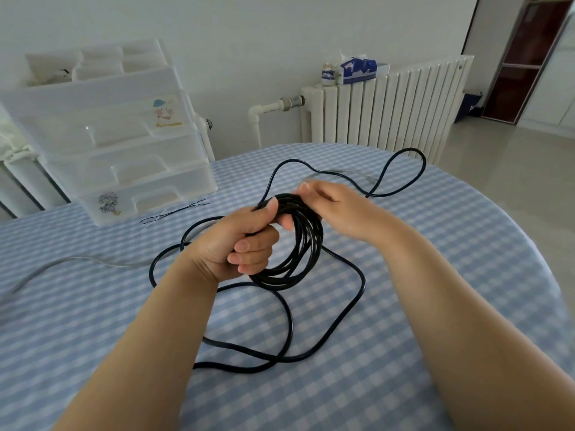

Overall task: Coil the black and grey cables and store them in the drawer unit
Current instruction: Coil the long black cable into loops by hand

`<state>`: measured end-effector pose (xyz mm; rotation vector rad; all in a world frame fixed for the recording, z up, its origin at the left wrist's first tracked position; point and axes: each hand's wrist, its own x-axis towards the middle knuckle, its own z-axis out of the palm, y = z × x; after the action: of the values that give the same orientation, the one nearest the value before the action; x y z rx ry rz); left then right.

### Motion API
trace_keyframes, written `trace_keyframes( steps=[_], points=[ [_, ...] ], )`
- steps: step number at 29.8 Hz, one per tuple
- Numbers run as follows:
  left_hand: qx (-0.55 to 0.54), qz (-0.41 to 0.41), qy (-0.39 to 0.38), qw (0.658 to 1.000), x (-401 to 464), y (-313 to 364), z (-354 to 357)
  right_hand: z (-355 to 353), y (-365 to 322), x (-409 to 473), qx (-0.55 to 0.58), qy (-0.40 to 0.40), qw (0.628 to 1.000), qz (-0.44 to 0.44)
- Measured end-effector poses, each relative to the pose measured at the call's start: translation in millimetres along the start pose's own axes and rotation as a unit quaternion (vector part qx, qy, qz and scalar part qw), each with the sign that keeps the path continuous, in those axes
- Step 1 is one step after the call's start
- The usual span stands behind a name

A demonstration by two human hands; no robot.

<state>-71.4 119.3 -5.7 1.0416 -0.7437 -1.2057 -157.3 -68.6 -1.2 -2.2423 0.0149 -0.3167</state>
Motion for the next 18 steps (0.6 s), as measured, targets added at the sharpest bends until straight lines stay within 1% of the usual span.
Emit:
trace_keyframes(
  steps=[2,6,8,11,14,18],
  points=[
    [-0.058,0.029,-0.023,0.998,-1,1,-4,-4,6,0,-0.026,0.024,0.999,0.019],
    [-0.172,0.095,-0.012,0.980,3,3,-3,0,8,3,-0.062,0.109,0.990,0.057],
    [-0.227,0.118,-0.019,0.967,8,2,-2,8,6,4,-0.134,0.162,0.974,0.079],
    [-0.266,0.144,0.009,0.953,11,2,-2,17,5,3,-0.237,0.209,0.945,0.082],
    [-0.308,0.179,0.070,0.932,11,4,1,19,5,4,-0.289,0.210,0.932,0.067],
    [-0.341,0.212,0.165,0.901,11,6,6,18,6,7,-0.284,0.178,0.940,0.059]
  ],
)
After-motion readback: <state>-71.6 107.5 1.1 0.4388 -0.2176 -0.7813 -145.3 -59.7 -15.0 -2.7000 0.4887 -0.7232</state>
